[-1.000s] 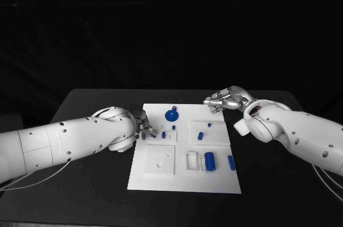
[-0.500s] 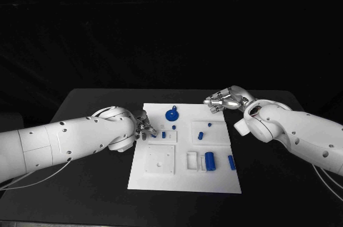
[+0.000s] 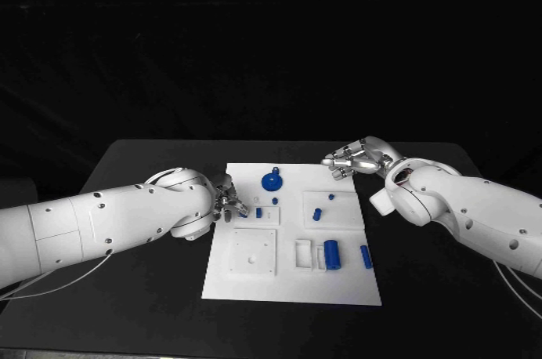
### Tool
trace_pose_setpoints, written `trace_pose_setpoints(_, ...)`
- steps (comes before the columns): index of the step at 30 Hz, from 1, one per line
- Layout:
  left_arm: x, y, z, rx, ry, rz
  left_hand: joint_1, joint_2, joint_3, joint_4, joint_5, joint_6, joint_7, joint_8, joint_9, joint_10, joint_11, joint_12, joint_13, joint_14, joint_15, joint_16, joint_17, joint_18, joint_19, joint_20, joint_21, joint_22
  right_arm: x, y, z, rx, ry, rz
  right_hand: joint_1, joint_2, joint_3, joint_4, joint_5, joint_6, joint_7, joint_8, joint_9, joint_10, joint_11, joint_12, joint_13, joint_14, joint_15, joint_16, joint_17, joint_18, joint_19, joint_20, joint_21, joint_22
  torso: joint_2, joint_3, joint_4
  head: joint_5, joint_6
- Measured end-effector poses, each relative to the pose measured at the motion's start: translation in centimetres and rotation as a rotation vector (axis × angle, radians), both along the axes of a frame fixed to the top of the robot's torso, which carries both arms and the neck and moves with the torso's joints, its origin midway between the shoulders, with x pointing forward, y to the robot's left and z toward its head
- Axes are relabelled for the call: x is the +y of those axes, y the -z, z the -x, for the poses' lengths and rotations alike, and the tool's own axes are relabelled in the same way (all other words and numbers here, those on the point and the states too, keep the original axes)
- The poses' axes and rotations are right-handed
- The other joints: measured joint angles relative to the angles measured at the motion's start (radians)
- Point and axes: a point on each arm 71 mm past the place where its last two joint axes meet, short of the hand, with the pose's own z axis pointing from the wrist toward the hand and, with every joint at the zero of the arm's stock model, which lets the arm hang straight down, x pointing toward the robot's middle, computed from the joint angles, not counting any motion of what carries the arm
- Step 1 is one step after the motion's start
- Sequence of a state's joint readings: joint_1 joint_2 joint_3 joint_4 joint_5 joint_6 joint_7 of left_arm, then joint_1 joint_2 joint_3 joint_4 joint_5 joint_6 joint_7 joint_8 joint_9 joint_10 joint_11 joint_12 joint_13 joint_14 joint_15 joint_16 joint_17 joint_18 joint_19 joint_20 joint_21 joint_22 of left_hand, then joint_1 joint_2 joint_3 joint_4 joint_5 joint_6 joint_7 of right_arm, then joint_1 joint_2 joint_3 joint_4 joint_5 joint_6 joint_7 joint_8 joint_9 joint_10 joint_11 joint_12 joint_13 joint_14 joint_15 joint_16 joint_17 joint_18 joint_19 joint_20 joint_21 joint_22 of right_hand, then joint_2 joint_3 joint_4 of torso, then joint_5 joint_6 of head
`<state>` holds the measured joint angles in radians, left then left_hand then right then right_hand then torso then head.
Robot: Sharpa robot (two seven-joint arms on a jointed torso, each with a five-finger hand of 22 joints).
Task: Assemble the parts on the task board
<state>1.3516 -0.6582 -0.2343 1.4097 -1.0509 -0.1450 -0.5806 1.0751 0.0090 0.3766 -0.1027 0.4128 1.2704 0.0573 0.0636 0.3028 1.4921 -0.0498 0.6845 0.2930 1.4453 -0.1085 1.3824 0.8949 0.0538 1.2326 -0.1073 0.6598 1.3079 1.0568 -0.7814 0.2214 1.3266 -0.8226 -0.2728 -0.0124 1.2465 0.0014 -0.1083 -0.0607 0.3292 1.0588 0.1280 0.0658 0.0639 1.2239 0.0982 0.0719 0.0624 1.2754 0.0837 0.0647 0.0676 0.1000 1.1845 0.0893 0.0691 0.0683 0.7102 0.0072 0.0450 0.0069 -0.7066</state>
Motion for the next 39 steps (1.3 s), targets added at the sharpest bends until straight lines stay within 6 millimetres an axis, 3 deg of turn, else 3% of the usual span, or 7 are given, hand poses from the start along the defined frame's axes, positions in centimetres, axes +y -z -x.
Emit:
trace_pose_setpoints(8,0.07,0.00,-0.11,0.011,0.000,-0.001,-0.001,0.001,0.000,0.000,0.008,0.000,0.000,-0.001,0.002,0.000,0.000,0.000,0.000,0.000,0.000,0.000,0.001,0.000,0.000,0.000,0.000,0.000,-0.03,0.04,0.02,0.001,0.000,0.000,0.000,0.000,0.000,0.000,0.000,0.000,0.000,0.000,0.000,0.000,0.000,0.000,0.000,0.000,0.000,0.000,0.000,0.000,0.000,0.000,0.000,0.000,0.000,0.0003,-0.0003,0.001,0.001)
trace_pose_setpoints(19,0.17,0.06,-0.47,0.040,-0.016,0.018,-0.027,0.027,-0.006,-0.006,0.012,0.000,0.000,0.001,0.001,0.000,0.000,0.000,0.002,0.000,0.000,0.000,0.009,0.000,0.000,0.000,0.000,0.000,-0.02,0.09,0.04,0.003,0.001,-0.002,0.000,0.000,0.003,-0.003,0.004,0.000,0.000,0.000,0.000,0.000,0.000,0.000,0.000,0.000,0.000,0.000,0.000,0.000,0.000,0.000,0.000,0.000,0.000,0.0001,-0.0008,0.002,0.002)
trace_pose_setpoints(24,0.17,0.07,-0.57,0.049,-0.021,0.024,-0.033,0.033,-0.006,-0.006,0.004,0.000,0.000,0.003,0.001,0.000,0.000,0.004,0.004,0.000,0.000,0.000,0.014,0.000,0.000,0.000,0.000,0.000,-0.04,0.12,0.04,0.006,0.002,-0.007,0.000,0.000,0.003,-0.003,0.005,0.001,-0.001,0.000,0.000,0.000,0.000,0.000,0.000,0.000,0.000,0.000,0.000,0.000,0.000,0.000,0.000,0.000,0.000,0.0004,-0.0007,0.001,0.002)
trace_pose_setpoints(29,0.15,0.08,-0.66,0.056,-0.024,0.028,-0.039,0.038,-0.003,-0.003,-0.008,0.000,0.000,0.003,0.001,0.000,0.000,0.004,0.006,0.000,0.000,0.004,0.018,0.000,0.000,0.000,0.000,0.000,-0.06,0.14,0.05,0.009,0.004,-0.011,0.000,0.000,0.006,-0.006,0.047,0.001,-0.001,0.000,0.000,0.000,0.000,0.000,0.000,0.000,0.000,0.000,0.000,0.000,0.000,0.000,0.000,0.000,0.000,0.0007,-0.0006,0.001,0.002)
trace_pose_setpoints(33,0.12,0.08,-0.72,0.059,-0.025,0.029,-0.039,0.038,0.001,-0.001,-0.031,0.000,0.000,0.003,0.001,0.000,0.000,0.008,0.007,0.000,0.000,0.004,0.019,0.000,0.000,0.000,0.000,0.000,-0.08,0.16,0.06,0.010,0.004,-0.013,0.000,0.000,0.006,-0.006,0.050,0.001,-0.001,0.000,0.000,0.000,0.000,0.000,-0.001,0.000,0.000,0.000,0.000,0.000,0.000,0.000,0.000,0.000,0.000,0.0007,-0.0006,0.001,0.002)
trace_pose_setpoints(39,0.06,0.06,-0.77,0.060,-0.022,0.026,-0.030,0.029,0.003,-0.001,-0.035,0.002,0.002,0.003,0.001,0.000,0.000,0.008,0.007,0.001,0.002,0.004,0.021,0.000,0.000,0.000,0.000,0.000,-0.10,0.16,0.06,0.012,0.005,-0.015,0.000,0.000,0.008,-0.008,0.058,0.001,-0.001,0.000,0.000,0.000,0.000,0.000,-0.001,0.000,0.000,0.000,0.000,0.000,0.000,0.000,0.000,0.000,0.000,0.0007,-0.0006,-0.001,0.002)
